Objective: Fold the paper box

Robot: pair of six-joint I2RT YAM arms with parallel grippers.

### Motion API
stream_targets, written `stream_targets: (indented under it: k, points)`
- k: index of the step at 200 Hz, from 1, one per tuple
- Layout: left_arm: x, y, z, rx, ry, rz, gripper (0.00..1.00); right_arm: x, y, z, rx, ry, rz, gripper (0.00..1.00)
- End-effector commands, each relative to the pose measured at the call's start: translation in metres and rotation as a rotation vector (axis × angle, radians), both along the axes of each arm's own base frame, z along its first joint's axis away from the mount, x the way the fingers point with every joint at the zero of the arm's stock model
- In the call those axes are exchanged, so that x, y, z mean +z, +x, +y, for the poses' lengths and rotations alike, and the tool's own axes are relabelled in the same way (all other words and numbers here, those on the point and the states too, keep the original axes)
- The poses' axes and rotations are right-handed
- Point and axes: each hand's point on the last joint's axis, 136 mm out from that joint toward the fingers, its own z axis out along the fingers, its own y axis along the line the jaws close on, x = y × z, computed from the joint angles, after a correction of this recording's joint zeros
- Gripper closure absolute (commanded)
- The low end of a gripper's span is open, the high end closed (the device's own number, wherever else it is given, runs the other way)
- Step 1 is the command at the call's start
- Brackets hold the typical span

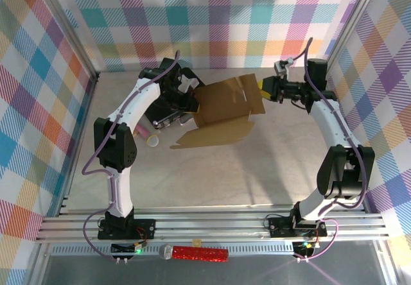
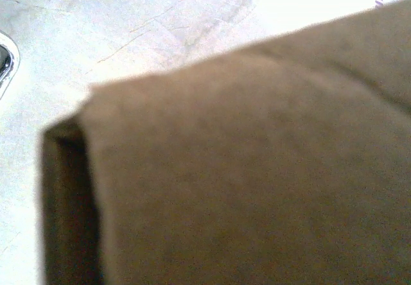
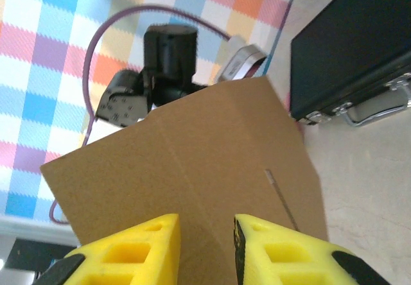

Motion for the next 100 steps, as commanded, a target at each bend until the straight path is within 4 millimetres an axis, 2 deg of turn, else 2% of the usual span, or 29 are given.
stream_targets:
  k: [1, 23, 41, 59, 100]
  points:
    - [0.000, 0.000, 0.000, -0.005, -0.023, 0.016, 1.00, 0.009, -0.013, 0.008, 0.057, 0.002, -0.048, 0.72]
    - [-0.001, 0.001, 0.000, 0.008, -0.016, 0.021, 1.00, 0.009, -0.019, 0.013, 0.047, -0.036, -0.061, 0.72]
    - [-0.001, 0.002, 0.002, 0.018, -0.006, 0.025, 1.00, 0.010, -0.025, 0.018, 0.038, -0.079, -0.087, 0.65]
    - [0.000, 0.002, 0.001, 0.018, -0.007, 0.026, 1.00, 0.008, -0.029, 0.023, 0.036, -0.121, -0.104, 0.65]
    - [0.002, 0.001, 0.000, 0.018, -0.011, 0.026, 1.00, 0.005, -0.028, 0.027, 0.022, -0.178, -0.134, 0.60]
